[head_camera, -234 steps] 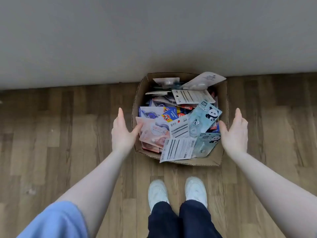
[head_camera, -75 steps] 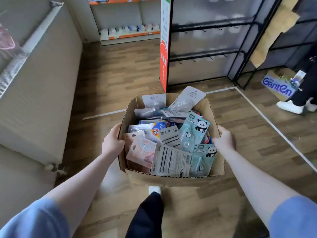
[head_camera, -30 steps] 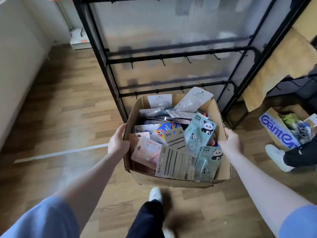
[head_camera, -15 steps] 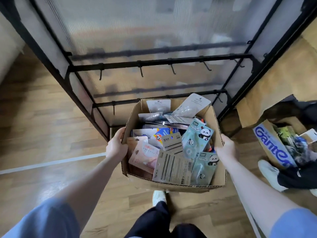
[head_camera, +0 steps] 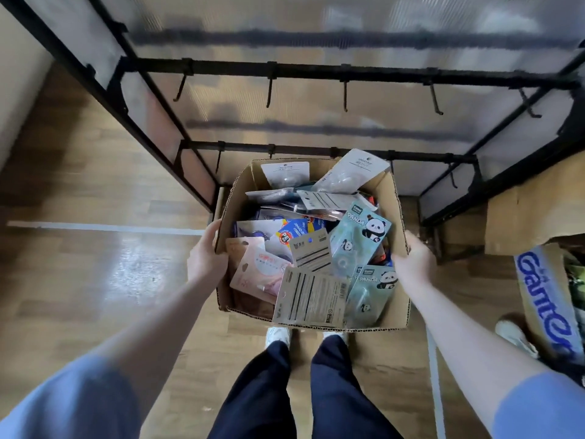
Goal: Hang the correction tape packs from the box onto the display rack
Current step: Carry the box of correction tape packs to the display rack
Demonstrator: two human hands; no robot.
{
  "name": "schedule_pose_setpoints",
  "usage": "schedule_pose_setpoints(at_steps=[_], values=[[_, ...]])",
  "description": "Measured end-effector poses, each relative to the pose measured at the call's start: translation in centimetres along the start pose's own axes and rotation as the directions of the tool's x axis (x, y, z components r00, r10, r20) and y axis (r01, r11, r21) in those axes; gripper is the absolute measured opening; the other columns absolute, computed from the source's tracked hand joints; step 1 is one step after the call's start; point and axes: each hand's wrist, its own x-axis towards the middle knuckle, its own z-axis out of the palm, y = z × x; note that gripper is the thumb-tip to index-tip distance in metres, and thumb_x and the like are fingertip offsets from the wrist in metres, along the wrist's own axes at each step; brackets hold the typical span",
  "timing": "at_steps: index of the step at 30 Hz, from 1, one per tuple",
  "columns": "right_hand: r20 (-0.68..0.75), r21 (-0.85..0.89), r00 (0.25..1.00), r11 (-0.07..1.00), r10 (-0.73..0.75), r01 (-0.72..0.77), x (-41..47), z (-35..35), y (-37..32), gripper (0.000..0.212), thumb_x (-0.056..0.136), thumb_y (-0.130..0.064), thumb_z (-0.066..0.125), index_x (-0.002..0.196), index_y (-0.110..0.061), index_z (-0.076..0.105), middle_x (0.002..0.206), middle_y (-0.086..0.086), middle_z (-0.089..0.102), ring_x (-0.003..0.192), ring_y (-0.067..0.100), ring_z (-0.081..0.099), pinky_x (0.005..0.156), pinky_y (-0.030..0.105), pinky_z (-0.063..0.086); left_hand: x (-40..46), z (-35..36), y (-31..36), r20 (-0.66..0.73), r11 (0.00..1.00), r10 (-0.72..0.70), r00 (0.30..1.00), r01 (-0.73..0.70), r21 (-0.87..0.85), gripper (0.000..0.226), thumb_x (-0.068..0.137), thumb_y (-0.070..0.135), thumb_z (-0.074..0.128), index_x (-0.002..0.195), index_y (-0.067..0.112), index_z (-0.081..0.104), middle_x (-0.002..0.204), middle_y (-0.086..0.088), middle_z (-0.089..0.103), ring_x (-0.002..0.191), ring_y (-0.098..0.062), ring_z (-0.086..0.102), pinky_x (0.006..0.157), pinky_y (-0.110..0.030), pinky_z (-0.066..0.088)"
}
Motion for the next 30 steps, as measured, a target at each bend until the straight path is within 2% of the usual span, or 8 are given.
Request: schedule_pose_setpoints(at_steps=[4, 6, 9, 15, 20, 23, 27, 30], values=[[0.065, -0.019, 0.997, 0.999, -0.046, 0.047, 2.8, 1.2, 1.0, 0.058, 0.088, 0.004, 0.051, 0.141, -0.019, 0.041, 0.143, 0.005, 0.046, 0.1, 0.026, 0.061, 0.079, 0.03, 0.047, -0.3, 2.4, -0.9, -0.049, 0.998, -0.053, 0.997, 0.055, 0.041, 0.06, 0.076, 0.002, 0.047, 0.121, 0.043, 0.046, 0.086, 0.001, 0.064, 0.082, -0.028, 0.06, 0.065, -0.033, 0.044], [0.094, -0.054, 0.995, 0.997, -0.042, 0.047, 4.2, 1.9, 1.6, 0.056, 0.09, 0.003, 0.051, 0.141, -0.018, 0.041, 0.142, 0.004, 0.046, 0.104, 0.029, 0.06, 0.08, 0.031, 0.047, -0.2, 3.8, -1.5, -0.072, 0.995, -0.088, 0.994, 0.092, 0.05, 0.06, 0.077, 0.002, 0.047, 0.122, 0.041, 0.046, 0.089, 0.001, 0.064, 0.082, -0.029, 0.06, 0.067, -0.034, 0.047], [0.11, -0.129, 0.992, 0.989, -0.056, 0.07, 6.2, 3.5, 2.7, 0.055, 0.09, 0.0, 0.05, 0.14, -0.021, 0.043, 0.133, 0.006, 0.054, 0.088, 0.031, 0.064, 0.07, 0.031, 0.049, 0.5, 6.2, -2.9, -0.098, 0.99, -0.124, 0.987, 0.13, 0.054, 0.06, 0.075, 0.0, 0.047, 0.122, 0.038, 0.048, 0.09, -0.001, 0.063, 0.084, -0.03, 0.059, 0.073, -0.037, 0.05], [0.143, -0.081, 0.99, 0.997, 0.005, 0.007, 11.1, 10.0, 6.9, 0.055, 0.09, 0.002, 0.051, 0.14, -0.019, 0.043, 0.134, 0.003, 0.054, 0.109, 0.026, 0.057, 0.083, 0.023, 0.039, 5.0, 12.2, -7.1, -0.099, 0.982, -0.173, 0.98, 0.179, 0.054, 0.059, 0.075, 0.002, 0.049, 0.122, 0.037, 0.048, 0.094, -0.001, 0.063, 0.089, -0.03, 0.059, 0.077, -0.039, 0.05], [0.11, -0.121, 0.994, 0.993, 0.024, -0.011, 14.0, 15.3, 10.1, 0.052, 0.092, -0.004, 0.051, 0.14, -0.022, 0.042, 0.139, -0.001, 0.05, 0.095, 0.014, 0.055, 0.079, 0.021, 0.039, 10.0, 16.9, -11.0, -0.101, 0.975, -0.193, 0.976, 0.202, 0.096, 0.052, 0.078, 0.006, 0.05, 0.122, 0.034, 0.047, 0.1, -0.005, 0.065, 0.091, -0.033, 0.06, 0.075, -0.039, 0.049], [0.088, -0.112, 0.996, 0.994, 0.023, -0.014, 16.0, 18.2, 11.9, 0.053, 0.091, -0.003, 0.052, 0.139, -0.023, 0.044, 0.137, -0.002, 0.052, 0.1, 0.018, 0.058, 0.082, 0.021, 0.04, 12.8, 19.3, -12.8, -0.11, 0.975, -0.168, 0.98, 0.182, 0.128, 0.051, 0.079, 0.004, 0.049, 0.124, 0.029, 0.047, 0.103, -0.007, 0.065, 0.092, -0.033, 0.059, 0.076, -0.038, 0.046], [0.08, -0.111, 0.996, 0.994, 0.03, -0.021, 18.9, 22.4, 14.7, 0.053, 0.09, -0.003, 0.053, 0.14, -0.02, 0.043, 0.139, 0.002, 0.05, 0.124, 0.023, 0.049, 0.101, 0.031, 0.04, 16.3, 22.7, -14.9, -0.107, 0.977, -0.134, 0.985, 0.15, 0.151, 0.051, 0.08, 0.002, 0.047, 0.124, 0.028, 0.047, 0.106, -0.007, 0.064, 0.095, -0.032, 0.058, 0.08, -0.041, 0.049], [0.065, -0.096, 0.998, 0.995, 0.005, 0.001, 21.0, 25.4, 16.5, 0.053, 0.088, -0.004, 0.054, 0.138, -0.021, 0.047, 0.135, 0.003, 0.055, 0.122, 0.024, 0.052, 0.103, 0.039, 0.043, 18.9, 25.4, -16.6, -0.096, 0.98, -0.132, 0.987, 0.145, 0.139, 0.048, 0.081, 0.004, 0.048, 0.122, 0.03, 0.048, 0.103, -0.007, 0.065, 0.093, -0.033, 0.059, 0.081, -0.041, 0.049]])
